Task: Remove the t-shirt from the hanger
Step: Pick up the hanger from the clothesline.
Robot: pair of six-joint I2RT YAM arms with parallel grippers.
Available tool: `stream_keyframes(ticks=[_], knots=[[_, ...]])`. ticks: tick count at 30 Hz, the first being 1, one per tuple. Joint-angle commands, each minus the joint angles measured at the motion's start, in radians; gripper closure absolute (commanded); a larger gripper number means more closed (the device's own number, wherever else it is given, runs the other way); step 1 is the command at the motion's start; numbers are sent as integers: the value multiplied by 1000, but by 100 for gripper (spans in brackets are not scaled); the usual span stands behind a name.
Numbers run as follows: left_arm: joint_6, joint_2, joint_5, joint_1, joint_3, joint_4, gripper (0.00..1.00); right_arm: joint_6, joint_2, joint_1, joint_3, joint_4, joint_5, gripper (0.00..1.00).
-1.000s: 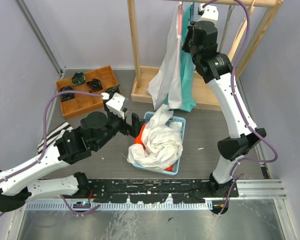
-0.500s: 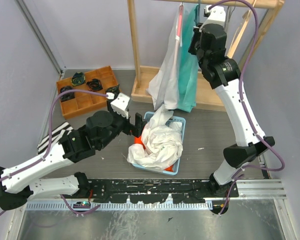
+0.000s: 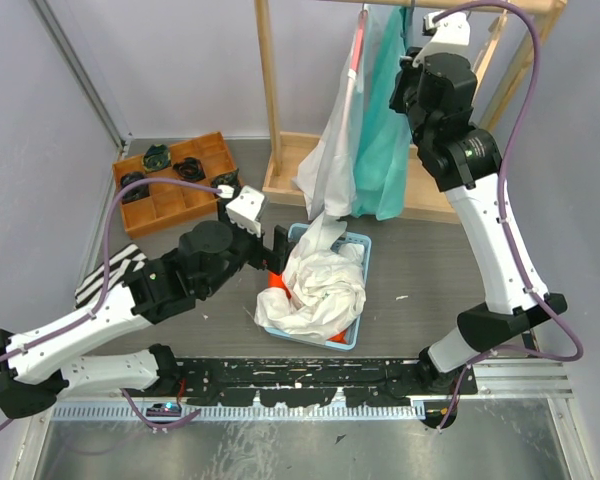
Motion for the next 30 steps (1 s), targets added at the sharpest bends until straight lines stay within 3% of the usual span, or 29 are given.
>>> stream_keyframes(ticks=[1,17,26,30], knots=[[6,-12,-20,4,47,29,2,-5,-96,1,-20,80,-28,99],[-7,-64,-13,3,52,-34,2,31,-387,3,-232,12,-185,99],[-49,-117,11,4,43,-57,2,52,-543,2,-269,89,-351,99],[-51,-141,8,4,48,-71,2,53,-551,2,-205,100,-405,99]])
